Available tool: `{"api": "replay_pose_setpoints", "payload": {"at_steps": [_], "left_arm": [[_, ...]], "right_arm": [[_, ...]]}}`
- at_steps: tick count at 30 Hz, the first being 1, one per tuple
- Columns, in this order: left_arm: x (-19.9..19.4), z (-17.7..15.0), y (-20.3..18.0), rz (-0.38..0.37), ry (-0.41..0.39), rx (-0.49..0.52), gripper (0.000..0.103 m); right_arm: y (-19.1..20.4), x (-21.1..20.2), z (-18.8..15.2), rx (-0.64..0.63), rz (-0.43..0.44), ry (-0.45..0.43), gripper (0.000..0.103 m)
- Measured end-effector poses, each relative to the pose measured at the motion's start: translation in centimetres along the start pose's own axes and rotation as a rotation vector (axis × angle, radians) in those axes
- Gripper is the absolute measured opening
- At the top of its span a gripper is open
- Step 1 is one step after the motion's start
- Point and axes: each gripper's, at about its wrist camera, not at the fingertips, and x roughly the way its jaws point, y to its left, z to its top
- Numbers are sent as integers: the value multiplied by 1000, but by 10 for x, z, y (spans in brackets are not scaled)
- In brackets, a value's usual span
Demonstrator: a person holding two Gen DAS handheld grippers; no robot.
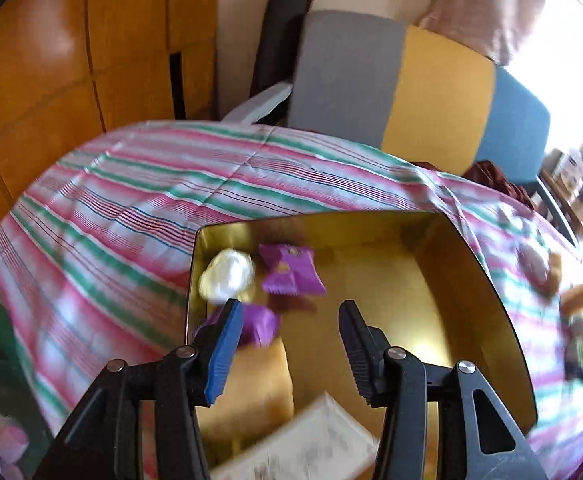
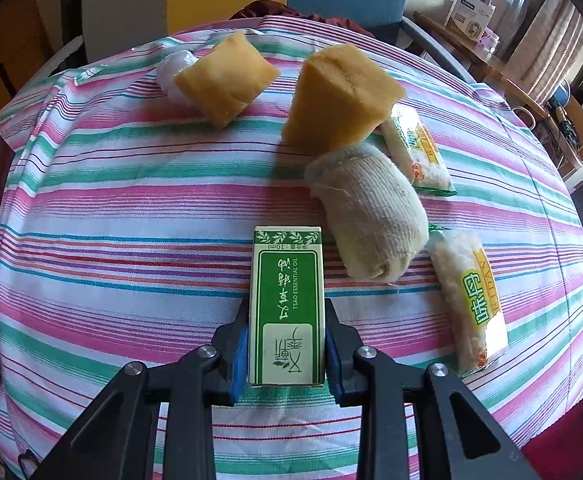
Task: Organize objects
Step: 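Carry the purple candy into the gold tray and open the left gripper, then lower the green tea box into the tray and open the right gripper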
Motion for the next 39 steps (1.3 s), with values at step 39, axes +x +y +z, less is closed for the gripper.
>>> {"api": "replay_pose_setpoints", "payload": {"at_steps": [39], "left_arm": [[-54, -84, 81, 119, 2, -94, 68]], "right_arm": [[399, -73, 22, -296, 637, 107, 34]]}}
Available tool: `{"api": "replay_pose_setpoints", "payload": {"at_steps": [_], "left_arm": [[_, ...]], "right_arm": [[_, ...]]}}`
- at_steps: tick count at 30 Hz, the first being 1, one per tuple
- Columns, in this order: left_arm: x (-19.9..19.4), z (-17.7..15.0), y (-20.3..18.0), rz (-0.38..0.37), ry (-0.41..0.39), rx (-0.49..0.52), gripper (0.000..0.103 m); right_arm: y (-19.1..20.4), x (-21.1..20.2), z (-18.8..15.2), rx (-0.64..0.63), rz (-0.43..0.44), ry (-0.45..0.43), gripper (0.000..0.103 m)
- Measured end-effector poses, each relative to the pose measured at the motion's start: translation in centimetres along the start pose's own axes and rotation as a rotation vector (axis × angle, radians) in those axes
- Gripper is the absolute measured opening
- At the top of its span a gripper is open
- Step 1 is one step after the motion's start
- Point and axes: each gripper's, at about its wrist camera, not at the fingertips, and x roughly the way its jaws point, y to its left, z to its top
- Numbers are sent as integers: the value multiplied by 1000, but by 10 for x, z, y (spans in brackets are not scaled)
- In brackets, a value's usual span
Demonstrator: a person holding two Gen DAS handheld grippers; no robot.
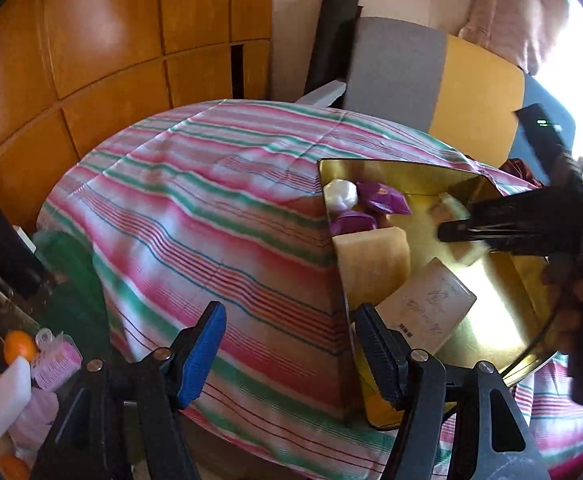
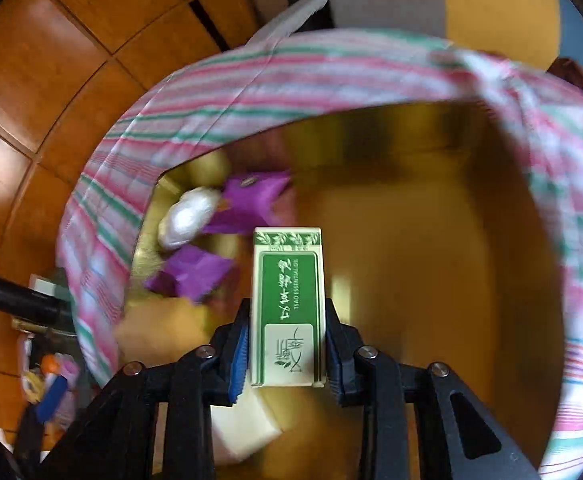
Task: Organize objects
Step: 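Lower the green tea box into the tray and open the right gripper, then move both tools from the tray back toward the remaining snacks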
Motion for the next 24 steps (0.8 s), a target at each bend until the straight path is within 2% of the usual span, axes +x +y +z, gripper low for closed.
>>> {"api": "replay_pose_setpoints", "payload": {"at_steps": [2, 4, 10, 13, 24], "left_arm": [[3, -1, 3, -7, 10, -13, 68], [4, -1, 6, -14, 11, -20, 69], [7, -3, 7, -13, 17, -31, 70], [2, -3, 4, -11, 3, -24, 70], [-24, 3, -25, -21, -75, 51, 75]], "right_arm": [[5, 11, 1, 25, 73, 26, 37], [6, 11, -3, 31, 102, 17, 38], [-1, -16, -16, 18, 88, -55, 38], [-6, -37, -26, 9, 58, -108, 38], [-32, -114, -69, -136, -144, -264, 43]]}}
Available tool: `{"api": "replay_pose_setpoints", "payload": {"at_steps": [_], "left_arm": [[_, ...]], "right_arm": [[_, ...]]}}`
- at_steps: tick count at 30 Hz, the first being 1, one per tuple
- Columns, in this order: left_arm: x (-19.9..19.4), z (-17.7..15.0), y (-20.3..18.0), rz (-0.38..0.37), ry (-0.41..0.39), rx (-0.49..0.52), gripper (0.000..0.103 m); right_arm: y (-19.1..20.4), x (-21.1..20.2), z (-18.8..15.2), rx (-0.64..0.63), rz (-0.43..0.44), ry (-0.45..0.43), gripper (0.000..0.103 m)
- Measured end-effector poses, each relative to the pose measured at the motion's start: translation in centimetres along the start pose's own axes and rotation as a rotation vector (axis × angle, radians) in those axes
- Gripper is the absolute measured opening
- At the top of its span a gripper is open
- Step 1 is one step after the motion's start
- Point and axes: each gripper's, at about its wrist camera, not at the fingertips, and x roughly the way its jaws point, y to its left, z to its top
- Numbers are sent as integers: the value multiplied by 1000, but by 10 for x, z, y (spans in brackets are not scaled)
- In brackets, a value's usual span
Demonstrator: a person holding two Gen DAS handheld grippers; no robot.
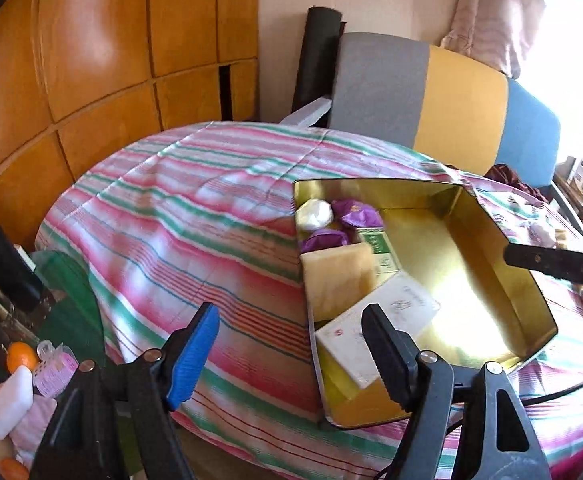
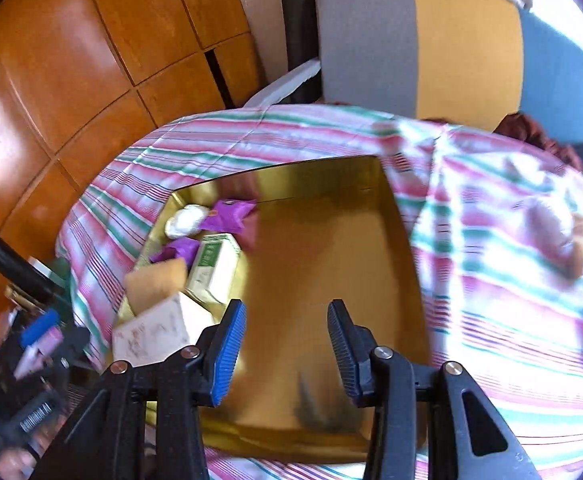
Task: Organize objects
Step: 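Move both tools from the tray back toward the remaining snacks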
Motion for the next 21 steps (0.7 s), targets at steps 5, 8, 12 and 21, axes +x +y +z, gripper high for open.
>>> {"api": "replay_pose_setpoints", "payload": {"at_steps": [5, 8, 12, 21], "left_arm": [[-10, 5, -21, -21, -22, 53, 75], [-14, 8, -36, -37, -31, 88, 75], [-16, 12, -57, -64, -38, 132, 75], [-24, 22, -115, -152, -69, 239, 75]], "right_arm": [[-32, -30, -15, -15, -64, -36, 43], [-55, -45, -24, -1, -109, -45, 43], [-94, -66, -32, 23, -194, -58, 43], [-211, -111, -54, 188, -487, -155, 44]]}}
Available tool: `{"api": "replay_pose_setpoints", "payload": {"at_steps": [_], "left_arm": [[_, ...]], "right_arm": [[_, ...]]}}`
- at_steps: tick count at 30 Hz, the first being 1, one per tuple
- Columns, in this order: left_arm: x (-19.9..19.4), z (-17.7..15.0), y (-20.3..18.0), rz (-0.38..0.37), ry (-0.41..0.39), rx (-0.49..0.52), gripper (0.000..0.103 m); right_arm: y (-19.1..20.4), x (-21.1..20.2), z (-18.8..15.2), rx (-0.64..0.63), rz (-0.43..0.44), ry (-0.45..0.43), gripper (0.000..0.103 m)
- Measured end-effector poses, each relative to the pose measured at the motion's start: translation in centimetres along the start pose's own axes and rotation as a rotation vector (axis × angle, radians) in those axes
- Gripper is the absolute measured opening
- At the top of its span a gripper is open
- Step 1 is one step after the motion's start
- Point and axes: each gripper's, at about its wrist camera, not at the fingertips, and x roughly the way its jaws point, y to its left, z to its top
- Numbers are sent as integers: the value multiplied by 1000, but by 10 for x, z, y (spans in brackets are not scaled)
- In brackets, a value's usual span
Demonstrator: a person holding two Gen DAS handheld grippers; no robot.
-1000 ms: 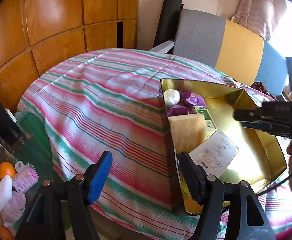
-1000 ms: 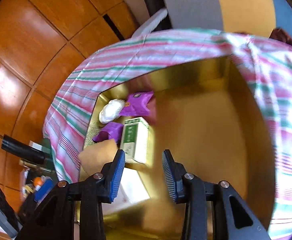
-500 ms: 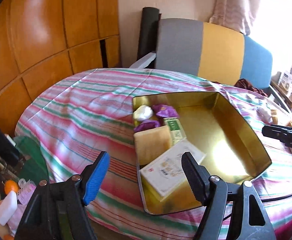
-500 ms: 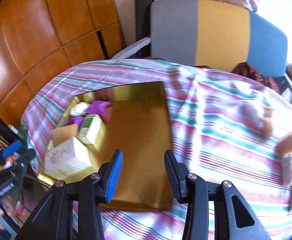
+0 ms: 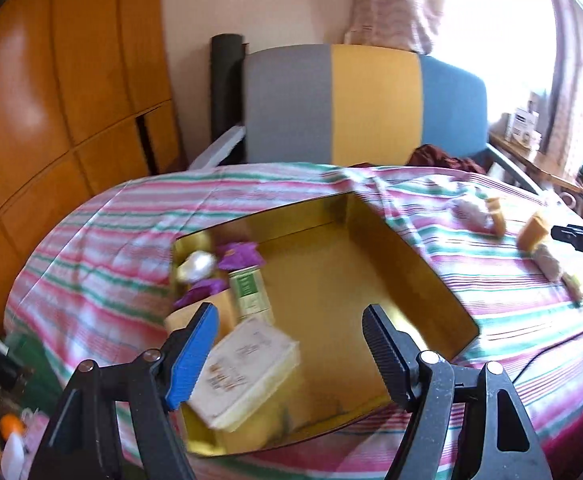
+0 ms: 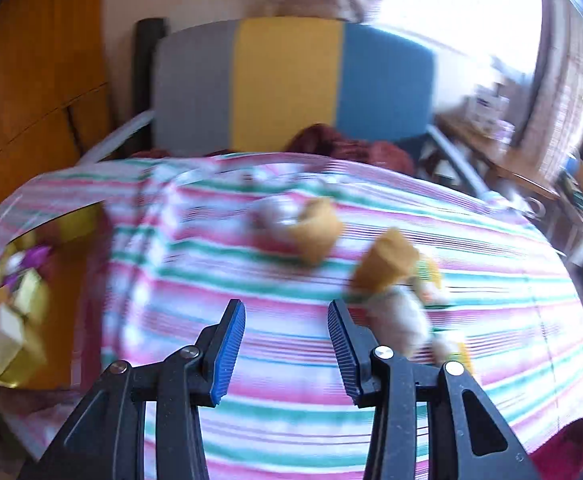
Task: Organize objects
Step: 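Move both tools from the tray back toward the remaining snacks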
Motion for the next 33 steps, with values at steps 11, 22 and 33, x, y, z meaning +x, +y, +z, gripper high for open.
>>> {"api": "replay_pose_setpoints", "payload": {"at_steps": [11, 22, 33], "left_arm": [[25, 38, -93, -142, 29, 129, 75], [66, 63, -184, -246, 111, 220, 76], [143, 84, -216, -315, 328, 58, 74]], "right_arm": [[-107, 35, -26, 420, -100, 90, 44], [-141, 29, -39, 598, -43, 102, 44], [-140, 30, -37, 601, 19, 101, 44]]}}
